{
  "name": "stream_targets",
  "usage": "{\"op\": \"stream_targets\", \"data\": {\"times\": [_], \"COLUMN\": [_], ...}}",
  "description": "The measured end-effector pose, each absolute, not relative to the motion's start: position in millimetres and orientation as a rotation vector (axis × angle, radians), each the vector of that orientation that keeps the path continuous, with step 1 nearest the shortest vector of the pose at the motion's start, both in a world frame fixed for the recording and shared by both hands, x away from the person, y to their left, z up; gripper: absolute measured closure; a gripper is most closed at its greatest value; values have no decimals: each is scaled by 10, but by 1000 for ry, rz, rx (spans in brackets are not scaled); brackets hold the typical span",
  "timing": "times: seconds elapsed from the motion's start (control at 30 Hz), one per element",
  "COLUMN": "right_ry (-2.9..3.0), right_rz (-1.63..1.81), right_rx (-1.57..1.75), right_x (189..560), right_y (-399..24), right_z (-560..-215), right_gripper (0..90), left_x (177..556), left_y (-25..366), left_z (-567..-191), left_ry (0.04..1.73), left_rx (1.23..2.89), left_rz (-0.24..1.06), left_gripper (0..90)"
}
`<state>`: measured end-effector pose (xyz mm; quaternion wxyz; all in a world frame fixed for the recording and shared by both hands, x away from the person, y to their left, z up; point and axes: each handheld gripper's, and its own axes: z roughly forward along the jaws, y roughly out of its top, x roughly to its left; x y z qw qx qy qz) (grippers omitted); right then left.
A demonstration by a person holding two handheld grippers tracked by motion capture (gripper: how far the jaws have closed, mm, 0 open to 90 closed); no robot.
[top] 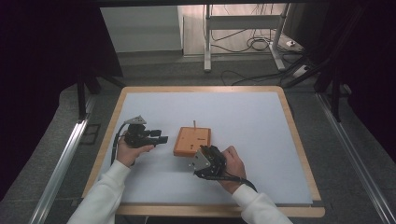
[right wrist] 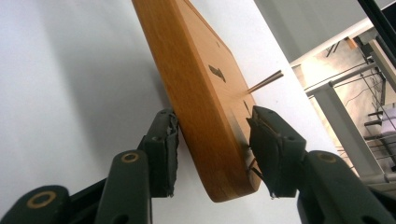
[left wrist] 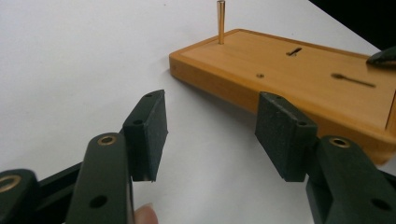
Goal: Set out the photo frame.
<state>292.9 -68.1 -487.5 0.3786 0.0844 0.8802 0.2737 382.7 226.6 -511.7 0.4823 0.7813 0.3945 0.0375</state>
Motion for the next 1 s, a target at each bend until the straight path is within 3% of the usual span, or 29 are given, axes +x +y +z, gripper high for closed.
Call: {"op": "stream_targets", "data": {"times": [0.37, 1.0], "right_ry": [2245, 2267], "right_rz": [640, 632], "right_rx": [147, 142], "right_x": [3130, 3288], "right_y": [-564, -559], "right_z": [-4617, -4418], "right_gripper": [630, 694], "left_x": [3843, 3854], "left_y": [2307, 2297], "left_z": [-5144, -5184], "left_ry": [974, 985], "left_rx": [1882, 1892], "left_rz": [74, 73], "left_gripper": [431, 429]}}
